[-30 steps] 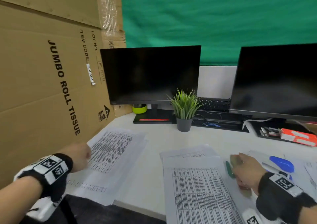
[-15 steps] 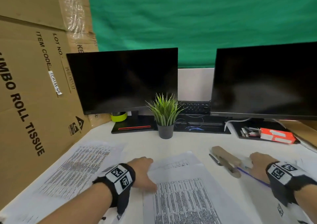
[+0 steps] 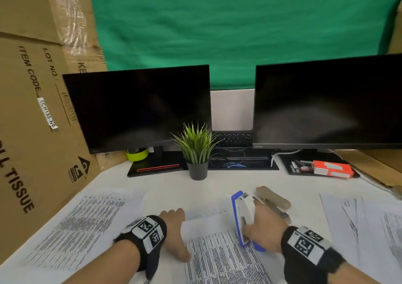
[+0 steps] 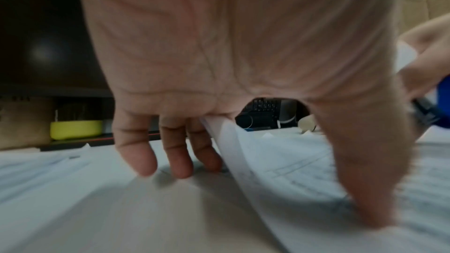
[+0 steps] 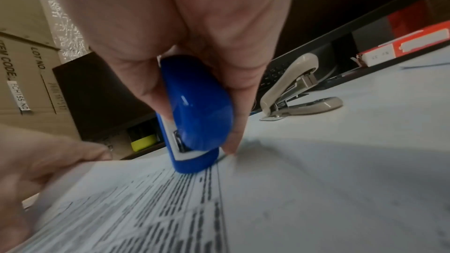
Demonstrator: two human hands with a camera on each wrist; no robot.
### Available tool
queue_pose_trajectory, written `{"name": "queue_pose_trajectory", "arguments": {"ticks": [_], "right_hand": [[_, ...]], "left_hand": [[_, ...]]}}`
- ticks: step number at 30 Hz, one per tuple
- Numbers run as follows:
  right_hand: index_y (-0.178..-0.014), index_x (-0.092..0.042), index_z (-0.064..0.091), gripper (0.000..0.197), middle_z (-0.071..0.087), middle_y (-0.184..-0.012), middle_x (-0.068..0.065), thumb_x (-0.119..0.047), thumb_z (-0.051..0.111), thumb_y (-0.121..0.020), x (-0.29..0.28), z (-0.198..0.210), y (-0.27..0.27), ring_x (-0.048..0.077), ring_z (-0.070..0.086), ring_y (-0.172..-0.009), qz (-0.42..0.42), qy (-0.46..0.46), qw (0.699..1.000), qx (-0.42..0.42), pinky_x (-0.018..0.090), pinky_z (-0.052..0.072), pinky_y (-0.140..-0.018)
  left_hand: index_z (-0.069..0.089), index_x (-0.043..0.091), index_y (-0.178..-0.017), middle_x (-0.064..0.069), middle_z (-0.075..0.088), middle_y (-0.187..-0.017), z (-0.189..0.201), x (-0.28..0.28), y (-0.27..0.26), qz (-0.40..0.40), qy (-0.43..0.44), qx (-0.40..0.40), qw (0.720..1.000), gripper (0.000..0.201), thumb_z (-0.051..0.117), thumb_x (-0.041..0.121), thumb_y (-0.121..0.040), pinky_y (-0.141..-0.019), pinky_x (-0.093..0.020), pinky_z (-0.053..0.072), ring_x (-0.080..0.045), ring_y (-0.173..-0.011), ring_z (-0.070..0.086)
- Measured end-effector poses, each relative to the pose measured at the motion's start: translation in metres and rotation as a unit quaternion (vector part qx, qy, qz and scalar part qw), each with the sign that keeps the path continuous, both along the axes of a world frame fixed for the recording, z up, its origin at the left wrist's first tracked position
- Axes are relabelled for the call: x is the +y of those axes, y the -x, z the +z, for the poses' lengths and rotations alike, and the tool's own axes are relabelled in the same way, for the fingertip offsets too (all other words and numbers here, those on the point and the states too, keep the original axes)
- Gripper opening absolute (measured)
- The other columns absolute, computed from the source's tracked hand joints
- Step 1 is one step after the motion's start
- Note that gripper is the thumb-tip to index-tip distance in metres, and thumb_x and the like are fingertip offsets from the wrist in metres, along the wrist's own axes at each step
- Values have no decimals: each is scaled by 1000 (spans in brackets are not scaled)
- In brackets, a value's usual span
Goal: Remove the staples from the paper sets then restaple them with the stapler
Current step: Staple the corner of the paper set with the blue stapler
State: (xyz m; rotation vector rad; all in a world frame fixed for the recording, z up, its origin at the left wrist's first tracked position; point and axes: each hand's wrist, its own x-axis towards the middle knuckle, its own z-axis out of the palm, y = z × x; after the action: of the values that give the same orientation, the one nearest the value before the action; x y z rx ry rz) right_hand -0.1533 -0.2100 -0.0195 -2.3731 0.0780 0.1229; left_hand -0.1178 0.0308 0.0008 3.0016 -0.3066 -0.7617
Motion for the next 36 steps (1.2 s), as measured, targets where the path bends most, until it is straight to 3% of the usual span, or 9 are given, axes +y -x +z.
{"name": "queue_pose_trajectory", "arguments": {"ticks": [4, 9, 15, 22, 25, 28, 32, 34, 36], "right_hand": [[-106, -18, 49, 22, 63, -90, -2, -16, 56, -85, 12, -1, 2, 10, 61, -78, -33, -12, 999, -17, 17, 46, -54], [-88, -16, 60, 10, 63, -76, 1, -7, 57, -84, 6, 6, 9, 13, 61, -68, -27, -99, 995, -7, 25, 52, -58], [-108, -12, 69, 34, 74, -98, 7, 8, 59, -82, -3, 62, 27, 20, 70, -91, -2, -285, 958, -34, 29, 55, -77], [-85, -15, 68, 28, 74, -85, 4, 10, 55, -83, 14, 163, 49, 22, 68, -85, -13, -338, 914, -226, 40, 57, -75], [-81, -15, 70, 32, 75, -82, 3, 13, 54, -81, 21, 145, 59, 25, 69, -86, -17, -328, 921, -208, 42, 58, -76], [-90, -11, 70, 24, 73, -89, 14, 6, 54, -85, 20, 103, 58, 44, 65, -92, -50, -292, 943, -155, 58, 54, -81], [-87, 1, 63, 8, 67, -82, 25, 2, 55, -87, 2, 108, 48, 28, 63, -61, -104, -257, 922, -270, 29, 48, -51], [-87, -2, 60, 7, 64, -77, 14, -8, 58, -88, 1, 136, 44, 9, 56, -57, -89, -223, 896, -374, 16, 42, -49], [-92, -8, 59, 26, 63, -81, 4, -34, 60, -89, 9, 164, 40, 8, 56, -66, -73, -193, 864, -459, 12, 40, -54]], "left_hand": [[51, 24, -102, 3, 57, -109, -3, 4, 6, 55, 191, -74, 977, 39, 77, 25, -73, -79, -27, 52, -16, -97, 58], [66, 10, -79, -6, 70, -77, 14, 7, 22, 138, 482, -105, 859, 14, 76, 1, -79, -62, -30, 57, -16, -66, 68], [64, 4, -98, -18, 72, -93, 64, 18, 31, 180, 621, -166, 745, 9, 63, 2, -90, -73, -37, 57, -30, -82, 69], [44, 44, -100, -5, 60, -106, 154, -6, 49, 48, 614, -393, 683, 25, 58, 24, -95, -80, -47, 56, -27, -93, 65], [40, 36, -108, -1, 58, -104, 127, -14, 55, 101, 595, -384, 699, 29, 61, 23, -93, -84, -29, 53, -17, -89, 62], [48, 32, -111, 5, 64, -116, 82, -16, 57, 151, 608, -262, 734, 20, 55, 20, -97, -98, -38, 50, -13, -107, 62], [49, 28, -121, 14, 60, -117, 72, -12, 49, 166, 599, -237, 746, 22, 45, 18, -102, -96, -26, 41, -9, -113, 54], [48, 30, -117, 17, 59, -111, 79, -13, 49, 156, 602, -237, 746, 20, 44, 18, -102, -90, -23, 40, -6, -109, 54], [48, 32, -117, 22, 60, -107, 84, -17, 50, 140, 604, -233, 749, 22, 44, 17, -102, -86, -18, 41, 1, -103, 56]]}}
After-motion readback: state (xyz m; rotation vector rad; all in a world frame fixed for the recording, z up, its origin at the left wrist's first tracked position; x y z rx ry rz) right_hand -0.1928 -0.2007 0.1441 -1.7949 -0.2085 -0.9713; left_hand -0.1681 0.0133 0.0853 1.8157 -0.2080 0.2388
